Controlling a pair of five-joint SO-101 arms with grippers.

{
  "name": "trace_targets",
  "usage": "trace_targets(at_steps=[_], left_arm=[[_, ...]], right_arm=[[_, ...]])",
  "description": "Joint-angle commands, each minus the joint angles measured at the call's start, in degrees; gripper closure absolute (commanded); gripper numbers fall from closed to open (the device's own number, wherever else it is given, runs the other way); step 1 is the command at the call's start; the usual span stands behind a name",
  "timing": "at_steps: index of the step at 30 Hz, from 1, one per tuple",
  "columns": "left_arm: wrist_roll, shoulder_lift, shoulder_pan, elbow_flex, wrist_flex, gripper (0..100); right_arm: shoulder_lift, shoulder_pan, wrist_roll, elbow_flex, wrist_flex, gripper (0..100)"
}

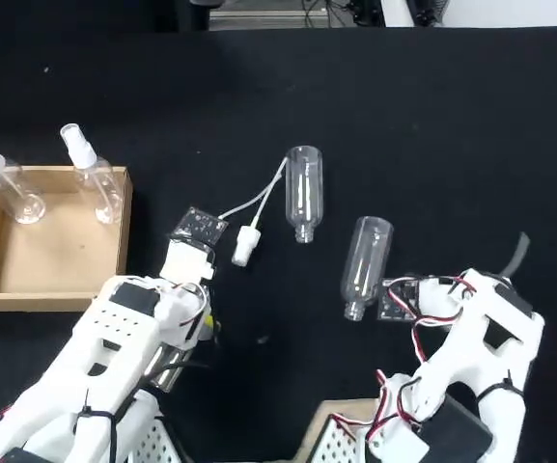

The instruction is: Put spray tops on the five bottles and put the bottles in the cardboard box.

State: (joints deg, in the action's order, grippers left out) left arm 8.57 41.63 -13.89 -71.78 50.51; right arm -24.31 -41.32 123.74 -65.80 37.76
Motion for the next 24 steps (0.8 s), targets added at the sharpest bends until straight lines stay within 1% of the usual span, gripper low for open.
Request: trace_targets(at_steps=[1, 4, 7, 9, 10, 11, 13, 14, 17, 20, 23, 24], left_arm=[[0.35, -0.26, 0.84, -0.84, -0.44, 97], [0.35, -0.26, 0.75, -0.84, -0.44, 97], [0.35, -0.26, 0.75, -0.84, -0.35, 97], [0.35, -0.26, 0.75, -0.84, -0.35, 97], [0.35, -0.26, 0.75, -0.84, -0.35, 97], [0.35, -0.26, 0.75, -0.84, -0.35, 97], [0.35, -0.26, 0.75, -0.84, -0.35, 97], [0.35, -0.26, 0.75, -0.84, -0.35, 97], [0.35, -0.26, 0.75, -0.84, -0.35, 97], [0.35, -0.26, 0.75, -0.84, -0.26, 97], [0.35, -0.26, 0.75, -0.84, -0.26, 97], [0.35, -0.26, 0.75, -0.84, -0.26, 97]], right_arm=[[-0.31, 0.88, -9.67, 1.54, -1.05, 97.3], [-0.31, 0.97, -23.82, 4.35, -1.05, 98.9], [-0.22, 0.79, -40.62, 7.34, -0.97, 98.8], [0.04, 0.18, -49.14, 8.40, -0.79, 98.8], [0.13, -0.09, -51.96, 8.92, 0.18, 98.7], [0.22, -0.35, -53.71, 9.27, 1.93, 98.7], [0.22, -0.53, -54.24, 9.71, 7.03, 98.2], [0.22, -0.53, -54.24, 9.80, 9.41, 96.3], [0.22, -0.26, -54.42, 10.95, 15.21, 85.2], [0.22, -0.09, -54.24, 11.47, 15.56, 75.8], [0.22, 0.00, -53.80, 11.12, 13.54, 75.1], [0.22, 0.00, -52.48, 11.12, 13.36, 75.2]])
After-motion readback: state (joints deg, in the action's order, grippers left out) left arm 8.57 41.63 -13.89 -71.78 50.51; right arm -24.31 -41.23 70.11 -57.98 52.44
